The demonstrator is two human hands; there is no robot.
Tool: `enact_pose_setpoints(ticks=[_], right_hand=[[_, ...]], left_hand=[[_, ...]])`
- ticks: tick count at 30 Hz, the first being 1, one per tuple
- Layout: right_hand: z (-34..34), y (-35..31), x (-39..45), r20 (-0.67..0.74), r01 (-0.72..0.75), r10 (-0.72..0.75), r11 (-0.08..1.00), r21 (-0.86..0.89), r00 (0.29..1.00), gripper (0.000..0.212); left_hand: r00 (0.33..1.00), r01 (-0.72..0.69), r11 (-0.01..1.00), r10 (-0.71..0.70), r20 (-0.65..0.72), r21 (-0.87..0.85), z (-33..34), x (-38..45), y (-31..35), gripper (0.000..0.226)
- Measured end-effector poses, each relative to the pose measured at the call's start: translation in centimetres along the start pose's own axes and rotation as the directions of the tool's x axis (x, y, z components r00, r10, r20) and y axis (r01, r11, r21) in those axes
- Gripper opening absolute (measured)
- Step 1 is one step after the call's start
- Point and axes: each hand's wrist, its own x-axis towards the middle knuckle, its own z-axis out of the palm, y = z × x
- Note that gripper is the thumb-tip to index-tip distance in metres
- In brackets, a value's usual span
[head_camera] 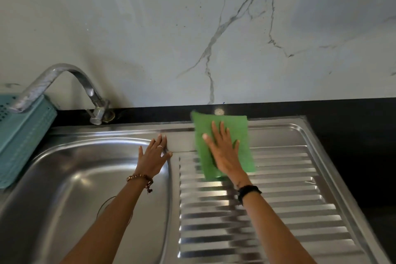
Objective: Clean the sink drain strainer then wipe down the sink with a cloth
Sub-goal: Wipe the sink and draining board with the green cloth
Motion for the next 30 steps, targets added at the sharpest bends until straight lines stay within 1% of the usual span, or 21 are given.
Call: enact_pose_setpoints(ticks=[1, 2, 3, 4, 5, 7, 8, 10, 12, 14, 17, 19, 20, 22, 24, 25, 26, 28, 29, 30], right_hand=[[1.1, -0.5, 0.8, 0.061, -0.009, 0.016, 0.993, -0.118, 0.998, 0.08], [2.0, -0.9, 1.1, 0.07, -0.005, 0.023, 0.971, -0.24, 0.997, 0.09], [2.5, -1.6, 0.8, 0.057, -0.022, 0.041, 0.951, -0.31, 0.998, 0.095], [3.2, -1.8, 0.9, 0.016, -0.032, 0.041, 0.934, -0.357, 0.999, 0.094], [3.6, -2.3, 0.8, 0.011, -0.035, 0.043, 0.921, -0.388, 0.999, 0.089], [4.7, -3.8, 1.5, 0.025, -0.014, 0.024, 0.935, -0.353, 0.999, 0.078], [5.6, -5.1, 2.2, 0.027, 0.014, -0.004, 0.931, -0.364, 1.0, 0.072], [7.1, -7.6, 2.8, 0.053, 0.09, -0.076, 0.923, -0.373, 0.996, 0.062], [8.2, -8.9, 3.1, 0.075, 0.162, -0.144, 0.903, -0.399, 0.987, 0.057], [8.3, -9.1, 3.4, 0.082, 0.203, -0.186, 0.891, -0.407, 0.979, 0.055], [7.5, -8.0, 3.5, 0.119, 0.243, -0.213, 0.885, -0.398, 0.97, 0.053], [6.3, -6.5, 3.4, 0.1, 0.205, -0.181, 0.913, -0.353, 0.978, 0.051], [5.3, -5.2, 3.2, 0.079, 0.166, -0.148, 0.928, -0.333, 0.986, 0.051], [3.1, -1.8, 2.6, 0.026, 0.079, -0.074, 0.939, -0.336, 0.997, 0.05], [0.0, 2.7, 2.0, -0.028, -0.037, 0.029, 0.932, -0.361, 0.999, 0.05], [-1.7, 5.2, 1.6, -0.056, -0.113, 0.1, 0.923, -0.367, 0.993, 0.05], [-3.5, 7.4, 1.2, -0.073, -0.185, 0.17, 0.907, -0.379, 0.983, 0.051], [-6.2, 10.7, 0.6, -0.074, -0.286, 0.283, 0.855, -0.433, 0.956, 0.053], [-6.9, 11.4, 0.6, -0.064, -0.318, 0.323, 0.841, -0.438, 0.944, 0.054], [-7.1, 11.6, 0.6, -0.059, -0.348, 0.358, 0.84, -0.417, 0.932, 0.054]], left_hand=[[1.0, -0.016, 1.0, 0.016, -0.004, -0.019, -0.1, 0.2, -0.3, 0.065], [1.0, -0.024, 0.999, 0.024, -0.008, -0.039, -0.1, 0.3, -0.7, 0.067], [0.999, -0.036, 0.998, 0.035, -0.018, -0.055, 0.0, 0.4, -1.1, 0.069], [0.998, -0.059, 0.995, 0.057, -0.03, -0.085, -0.1, 0.5, -1.3, 0.072], [0.996, -0.081, 0.989, 0.076, -0.043, -0.124, 0.0, 0.6, -1.6, 0.074], [0.992, -0.117, 0.972, 0.106, -0.065, -0.204, 0.2, 1.0, -1.7, 0.078], [0.991, -0.128, 0.966, 0.115, -0.072, -0.224, 0.1, 1.1, -1.8, 0.079], [0.984, -0.171, 0.965, 0.158, -0.08, -0.201, 0.2, 1.1, -2.1, 0.089], [0.978, -0.204, 0.97, 0.196, -0.068, -0.132, 0.7, 0.8, -2.3, 0.103], [0.985, -0.172, 0.974, 0.167, -0.046, -0.146, 1.0, 0.5, -1.9, 0.11], [0.993, -0.118, 0.98, 0.118, -0.015, -0.159, 0.6, 0.5, -1.3, 0.103], [0.993, -0.116, 0.983, 0.113, -0.031, -0.141, 0.3, 0.4, -0.8, 0.098], [0.99, -0.142, 0.981, 0.137, -0.045, -0.129, 0.3, 0.3, -0.3, 0.094], [0.971, -0.237, 0.961, 0.231, -0.054, -0.141, 0.8, 0.5, 1.5, 0.085], [0.95, -0.307, 0.927, 0.311, -0.018, -0.218, 1.4, 0.7, 4.1, 0.076], [0.944, -0.316, 0.922, 0.329, 0.021, -0.223, 1.8, 0.8, 5.2, 0.077], [0.94, -0.324, 0.93, 0.338, 0.056, -0.173, 2.5, 0.9, 5.9, 0.087], [0.931, -0.361, 0.933, 0.359, 0.065, 0.013, 3.8, 1.2, 6.4, 0.114], [0.93, -0.367, 0.928, 0.363, 0.057, 0.066, 4.2, 1.3, 6.3, 0.122], [0.93, -0.366, 0.927, 0.362, 0.055, 0.081, 4.5, 1.5, 6.2, 0.127]])
